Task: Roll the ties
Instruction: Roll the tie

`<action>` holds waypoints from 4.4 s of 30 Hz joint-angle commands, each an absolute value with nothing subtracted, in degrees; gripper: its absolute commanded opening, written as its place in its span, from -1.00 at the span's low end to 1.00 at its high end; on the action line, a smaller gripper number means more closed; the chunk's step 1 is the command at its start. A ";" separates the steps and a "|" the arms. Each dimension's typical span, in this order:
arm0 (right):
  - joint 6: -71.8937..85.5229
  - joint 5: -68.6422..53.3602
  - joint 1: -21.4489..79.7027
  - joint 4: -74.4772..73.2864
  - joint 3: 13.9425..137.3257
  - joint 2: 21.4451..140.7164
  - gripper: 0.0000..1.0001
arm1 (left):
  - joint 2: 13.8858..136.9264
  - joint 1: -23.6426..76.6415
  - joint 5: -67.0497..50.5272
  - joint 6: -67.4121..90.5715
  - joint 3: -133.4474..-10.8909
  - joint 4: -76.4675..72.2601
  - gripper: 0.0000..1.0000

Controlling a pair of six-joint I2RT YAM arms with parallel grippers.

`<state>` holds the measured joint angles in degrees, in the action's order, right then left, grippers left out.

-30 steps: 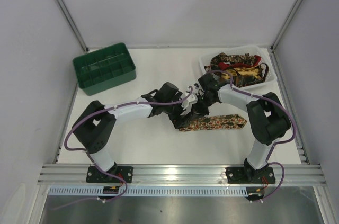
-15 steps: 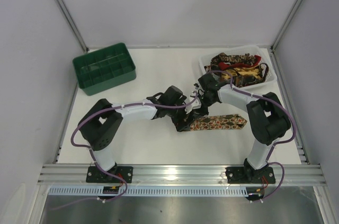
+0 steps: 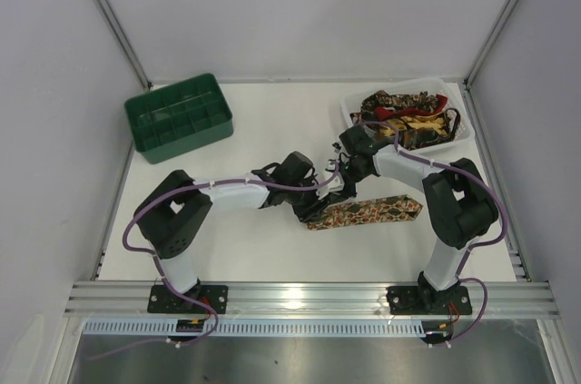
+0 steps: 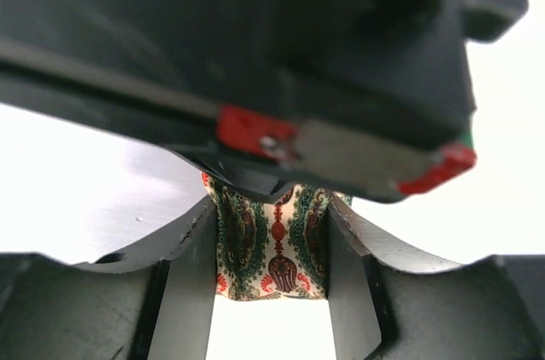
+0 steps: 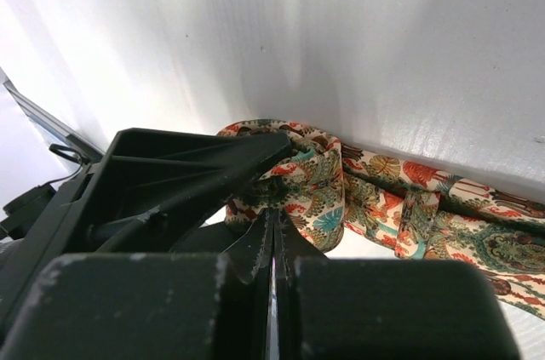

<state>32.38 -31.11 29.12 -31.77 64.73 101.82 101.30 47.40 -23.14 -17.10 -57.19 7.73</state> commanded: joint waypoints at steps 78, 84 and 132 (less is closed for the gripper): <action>34.37 -9.49 31.82 -36.11 59.22 83.67 -0.76 | 68.12 42.11 -15.81 18.24 -51.15 14.06 0.88; 29.79 -20.39 33.39 -38.84 65.65 89.99 -0.50 | 66.97 37.80 -22.22 32.13 -44.75 10.20 0.87; 33.84 -23.29 31.91 -24.08 52.56 98.44 -0.44 | 91.06 41.31 -19.69 77.60 -32.17 -15.47 0.58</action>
